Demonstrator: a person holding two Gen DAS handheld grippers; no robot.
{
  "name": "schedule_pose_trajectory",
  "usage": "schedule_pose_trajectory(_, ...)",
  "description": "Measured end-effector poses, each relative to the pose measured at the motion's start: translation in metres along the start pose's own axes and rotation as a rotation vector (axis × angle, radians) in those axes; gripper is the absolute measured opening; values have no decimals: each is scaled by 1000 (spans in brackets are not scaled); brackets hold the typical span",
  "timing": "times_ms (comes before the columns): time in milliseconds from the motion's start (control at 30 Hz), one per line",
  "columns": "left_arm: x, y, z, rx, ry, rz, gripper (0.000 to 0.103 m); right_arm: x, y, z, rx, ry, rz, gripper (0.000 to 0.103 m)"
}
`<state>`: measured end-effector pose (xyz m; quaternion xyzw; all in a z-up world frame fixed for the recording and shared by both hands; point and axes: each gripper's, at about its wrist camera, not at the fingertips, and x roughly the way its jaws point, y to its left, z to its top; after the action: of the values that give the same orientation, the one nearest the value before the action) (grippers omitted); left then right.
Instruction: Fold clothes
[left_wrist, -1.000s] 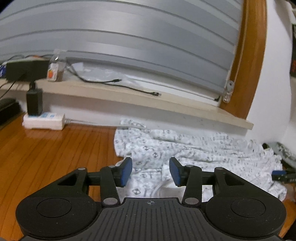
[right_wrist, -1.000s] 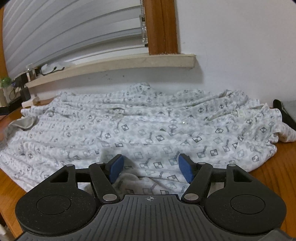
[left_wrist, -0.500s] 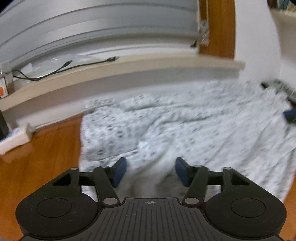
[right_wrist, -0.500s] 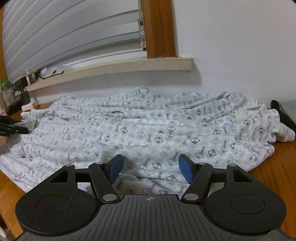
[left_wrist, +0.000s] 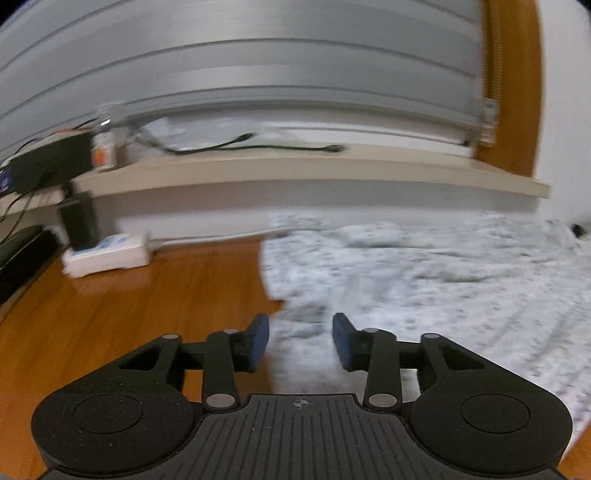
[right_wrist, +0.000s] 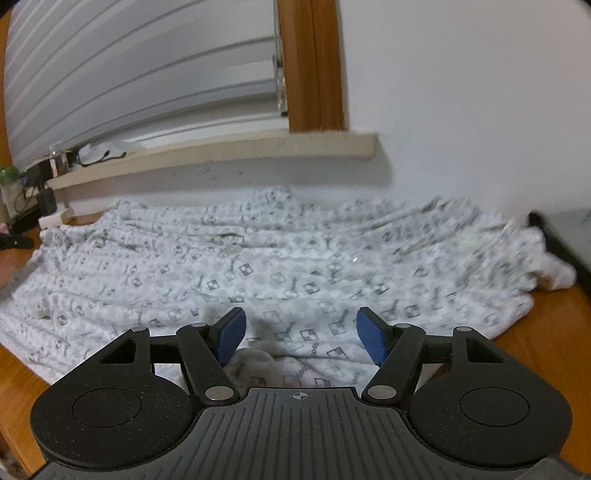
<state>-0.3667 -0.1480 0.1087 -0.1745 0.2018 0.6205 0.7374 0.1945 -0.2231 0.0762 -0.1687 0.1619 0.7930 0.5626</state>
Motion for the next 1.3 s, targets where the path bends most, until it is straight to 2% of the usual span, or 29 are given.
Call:
schedule_pose_trajectory(100, 0, -16, -4, 19, 4, -50, 43, -18, 8, -7, -20, 11, 3, 65)
schedule_pose_trajectory(133, 1, -19, -6, 22, 6, -55, 46, -24, 10, -9, -28, 16, 11, 65)
schedule_pose_trajectory(233, 2, -19, -16, 4, 14, -51, 54, -43, 20, -16, -67, 30, 29, 65)
schedule_pose_trajectory(400, 4, -7, -32, -40, 41, -55, 54, -55, 42, -21, -144, 60, 87, 63)
schedule_pose_trajectory(500, 3, -1, -33, -59, 43, -72, 48, -54, 52, -19, -175, 70, 100, 46)
schedule_pose_trajectory(567, 5, -3, -34, -38, 51, -66, 34, -57, 52, -16, -175, 66, 96, 12)
schedule_pose_trajectory(600, 6, -4, -34, -28, 53, -61, 30, -58, 52, -14, -176, 64, 93, 9)
schedule_pose_trajectory(667, 5, -3, -34, -22, 48, -52, 13, -61, 52, -10, -176, 60, 89, 6)
schedule_pose_trajectory(800, -7, 0, -34, -39, 25, -54, 9, -84, 51, -4, -169, 50, 99, 6)
schedule_pose_trajectory(933, -35, 0, -30, -56, -20, -77, 9, -106, 55, -19, -171, 122, 133, 5)
schedule_pose_trajectory(1033, -43, 1, -33, -56, -19, -67, 9, -112, 56, -34, -158, 176, 158, 8)
schedule_pose_trajectory(1100, -47, 2, -35, -56, -16, -60, 11, -114, 52, -36, -150, 170, 148, 17)
schedule_pose_trajectory(1133, -49, 3, -36, -56, -15, -56, 11, -115, 49, -33, -139, 157, 141, 29)
schedule_pose_trajectory(1167, -51, 3, -37, -56, -13, -52, 11, -117, 46, -31, -127, 143, 134, 37)
schedule_pose_trajectory(1200, -53, 4, -38, -56, -12, -48, 12, -119, 43, -27, -113, 129, 129, 38)
schedule_pose_trajectory(1267, -57, 5, -40, -55, -9, -41, 31, -123, 39, -20, -92, 107, 120, 39)
schedule_pose_trajectory(1300, -59, 5, -41, -55, -8, -37, 36, -125, 38, -18, -85, 94, 116, 39)
